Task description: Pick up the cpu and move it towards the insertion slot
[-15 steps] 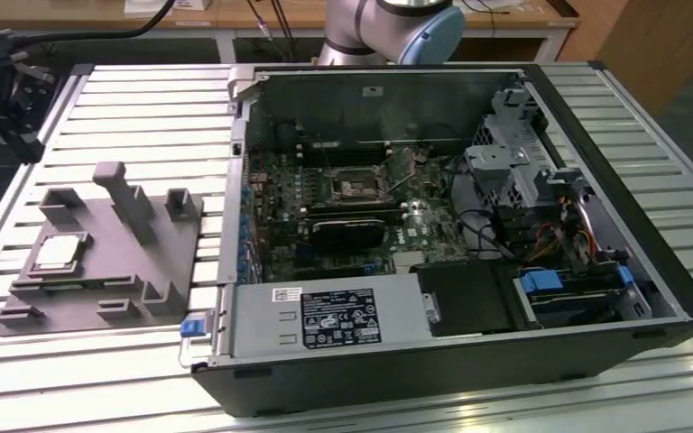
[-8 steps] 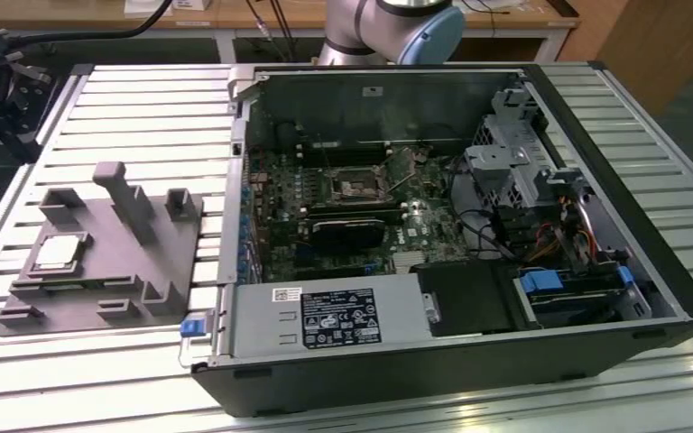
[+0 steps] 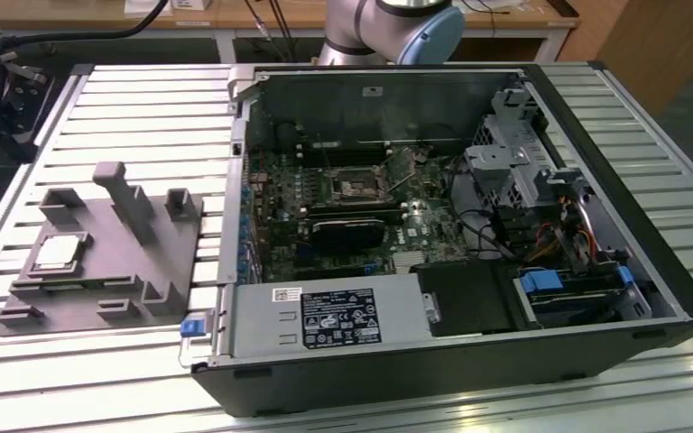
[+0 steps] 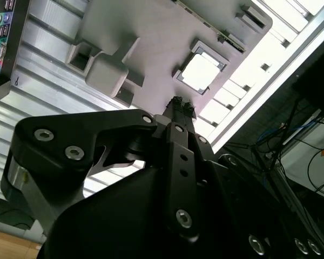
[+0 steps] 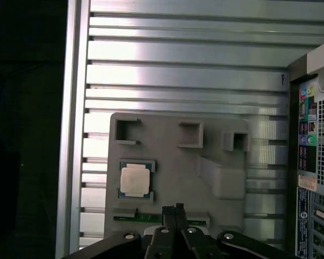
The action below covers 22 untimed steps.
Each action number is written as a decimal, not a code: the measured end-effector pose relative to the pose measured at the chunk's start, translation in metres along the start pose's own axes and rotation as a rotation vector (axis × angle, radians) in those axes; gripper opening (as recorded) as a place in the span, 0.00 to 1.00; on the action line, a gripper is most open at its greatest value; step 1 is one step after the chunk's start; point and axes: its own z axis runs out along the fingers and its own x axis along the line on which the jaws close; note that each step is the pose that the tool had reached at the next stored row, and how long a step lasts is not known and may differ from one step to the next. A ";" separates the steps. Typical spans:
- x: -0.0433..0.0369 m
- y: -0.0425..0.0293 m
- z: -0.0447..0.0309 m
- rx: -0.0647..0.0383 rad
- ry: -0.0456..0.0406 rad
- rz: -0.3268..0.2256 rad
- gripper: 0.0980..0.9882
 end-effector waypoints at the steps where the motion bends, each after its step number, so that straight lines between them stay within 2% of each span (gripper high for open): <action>1: 0.0005 0.0000 0.0000 0.000 0.0000 0.000 0.01; 22: 0.0128 0.0002 0.0008 0.000 0.0000 0.000 0.01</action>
